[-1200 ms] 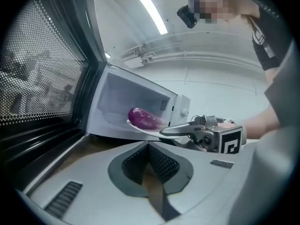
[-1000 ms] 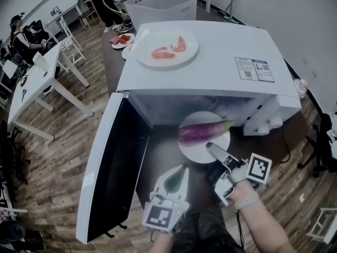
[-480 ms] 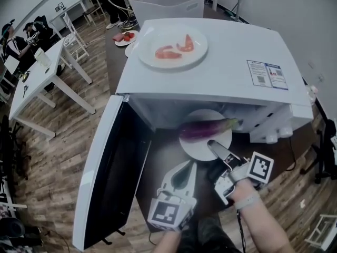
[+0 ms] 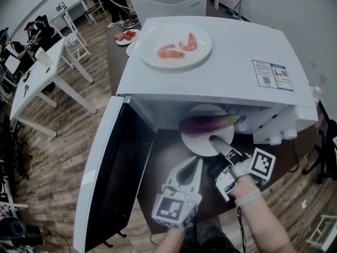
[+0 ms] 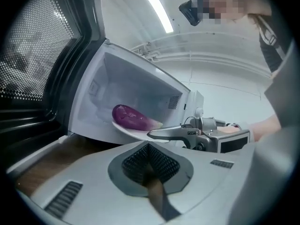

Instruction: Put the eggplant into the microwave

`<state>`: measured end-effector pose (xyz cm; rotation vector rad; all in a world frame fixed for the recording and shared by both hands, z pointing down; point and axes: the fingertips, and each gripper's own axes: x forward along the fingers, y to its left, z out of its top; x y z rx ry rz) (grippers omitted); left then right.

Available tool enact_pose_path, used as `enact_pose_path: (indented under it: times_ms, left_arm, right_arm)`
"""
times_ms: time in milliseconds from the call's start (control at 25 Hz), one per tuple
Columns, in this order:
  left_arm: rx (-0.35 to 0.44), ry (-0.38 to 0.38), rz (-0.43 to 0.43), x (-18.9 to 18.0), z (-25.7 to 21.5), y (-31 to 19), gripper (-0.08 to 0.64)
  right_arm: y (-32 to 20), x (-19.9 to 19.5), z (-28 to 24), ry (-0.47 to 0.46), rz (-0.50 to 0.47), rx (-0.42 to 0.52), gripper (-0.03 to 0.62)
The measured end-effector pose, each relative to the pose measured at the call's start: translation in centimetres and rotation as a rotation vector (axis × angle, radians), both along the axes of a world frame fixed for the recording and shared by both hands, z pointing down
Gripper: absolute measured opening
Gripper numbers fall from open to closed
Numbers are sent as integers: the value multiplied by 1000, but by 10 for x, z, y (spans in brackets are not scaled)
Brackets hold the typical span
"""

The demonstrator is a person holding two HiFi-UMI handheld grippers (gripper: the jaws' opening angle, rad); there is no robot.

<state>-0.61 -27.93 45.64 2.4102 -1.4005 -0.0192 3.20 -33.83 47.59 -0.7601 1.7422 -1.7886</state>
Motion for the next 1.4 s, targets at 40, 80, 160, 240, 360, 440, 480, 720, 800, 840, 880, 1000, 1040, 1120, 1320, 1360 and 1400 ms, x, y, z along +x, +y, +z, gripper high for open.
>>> enact_pose_path:
  times_ms: [40, 80, 160, 240, 360, 440, 480, 720, 800, 840, 880, 1000, 1040, 1120, 1320, 1360, 1400]
  left_arm:
    - [-2, 5, -1, 0, 0, -2, 1]
    - [-5, 8, -2, 1, 0, -3, 0]
    - [-11, 12, -1, 2, 1, -5, 0]
    - [-15, 15, 3, 4, 1, -6, 0]
    - [-13, 17, 14, 8, 0, -7, 0]
    - [-8, 15, 14, 9, 0, -8, 2]
    - [-6, 15, 11, 8, -1, -9, 1]
    - [-6, 44, -3, 6, -4, -12, 2]
    - [-6, 53, -7, 5, -5, -13, 1]
    - [-7, 59, -9, 5, -5, -13, 0]
    - [-9, 65, -11, 5, -5, -14, 2]
    - [-10, 66, -20, 4, -5, -16, 0]
    - [-12, 66, -23, 3, -4, -16, 0]
    - [-12, 70, -25, 3, -5, -17, 0]
    - [-6, 82, -22, 6, -7, -21, 2]
    - [-5, 84, -21, 5, -8, -22, 2]
    - [-4, 87, -21, 5, -8, -23, 1]
  right_arm:
    - [-2, 0, 0, -1, 2, -2, 18]
    - [-3, 1, 0, -1, 4, -4, 18]
    - [-6, 1, 0, 1, 5, -7, 18]
    - [-8, 2, 0, 3, 7, -11, 18]
    - [-10, 2, 1, 3, 7, -15, 18]
    - [-11, 2, 1, 3, 2, -12, 18]
    - [-12, 1, 1, 5, -1, -9, 20]
    - [-15, -5, -6, 53, -46, 60, 34]
    - [-15, -10, -12, 73, -76, 104, 67]
    - [-14, -11, -15, 90, -91, 130, 89]
    - [-13, -13, -17, 111, -105, 154, 112]
    - [-10, -15, -19, 159, -133, 199, 126]
    - [-8, -15, -19, 167, -143, 209, 129]
    - [-5, -17, -20, 185, -164, 232, 155]
    - [9, -15, -14, 275, -214, 264, 157]
    - [12, -13, -13, 286, -221, 266, 158]
    - [15, -11, -11, 296, -226, 269, 158]
